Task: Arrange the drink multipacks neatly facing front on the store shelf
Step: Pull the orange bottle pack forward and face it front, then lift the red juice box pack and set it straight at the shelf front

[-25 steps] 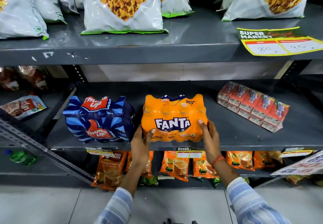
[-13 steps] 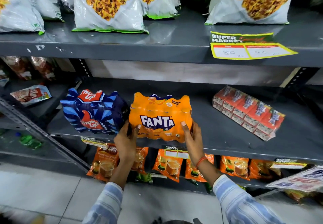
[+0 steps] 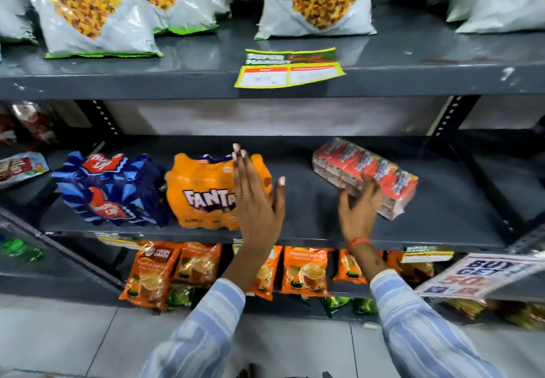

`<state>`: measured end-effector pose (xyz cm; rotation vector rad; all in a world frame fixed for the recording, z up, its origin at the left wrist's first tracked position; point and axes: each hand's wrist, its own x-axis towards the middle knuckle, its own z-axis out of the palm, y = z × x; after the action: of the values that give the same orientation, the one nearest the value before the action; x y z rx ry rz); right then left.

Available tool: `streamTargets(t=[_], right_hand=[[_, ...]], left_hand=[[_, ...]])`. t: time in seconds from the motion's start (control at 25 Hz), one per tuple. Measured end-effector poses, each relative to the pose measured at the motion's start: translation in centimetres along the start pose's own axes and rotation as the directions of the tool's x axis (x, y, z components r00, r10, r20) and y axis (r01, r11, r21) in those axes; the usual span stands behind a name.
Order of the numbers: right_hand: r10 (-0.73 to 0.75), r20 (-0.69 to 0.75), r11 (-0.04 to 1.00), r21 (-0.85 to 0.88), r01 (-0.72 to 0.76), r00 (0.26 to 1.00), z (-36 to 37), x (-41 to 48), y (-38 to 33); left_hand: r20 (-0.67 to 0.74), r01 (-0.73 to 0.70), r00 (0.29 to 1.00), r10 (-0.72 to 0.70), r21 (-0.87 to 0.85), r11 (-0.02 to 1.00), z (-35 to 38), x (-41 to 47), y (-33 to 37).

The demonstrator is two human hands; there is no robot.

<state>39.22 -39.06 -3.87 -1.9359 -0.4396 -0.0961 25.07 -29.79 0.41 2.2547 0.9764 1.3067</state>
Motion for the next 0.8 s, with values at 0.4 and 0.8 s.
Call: streamTargets(t=[0.4, 0.8], right_hand=[[0.51, 0.068, 0.856, 0.067, -0.513, 0.858, -3.6, 7.0, 8.4], [0.124, 0.389, 0.898, 0.347, -0.27, 0.913, -8.0, 5.6, 10.5]], left_hand=[[0.563, 0.123, 0.821, -0.099, -0.005, 0.992, 12.3, 2.4, 1.6], [0.732, 0.663, 0.596, -0.332, -0.215, 0.717, 12.1, 2.6, -0.2]])
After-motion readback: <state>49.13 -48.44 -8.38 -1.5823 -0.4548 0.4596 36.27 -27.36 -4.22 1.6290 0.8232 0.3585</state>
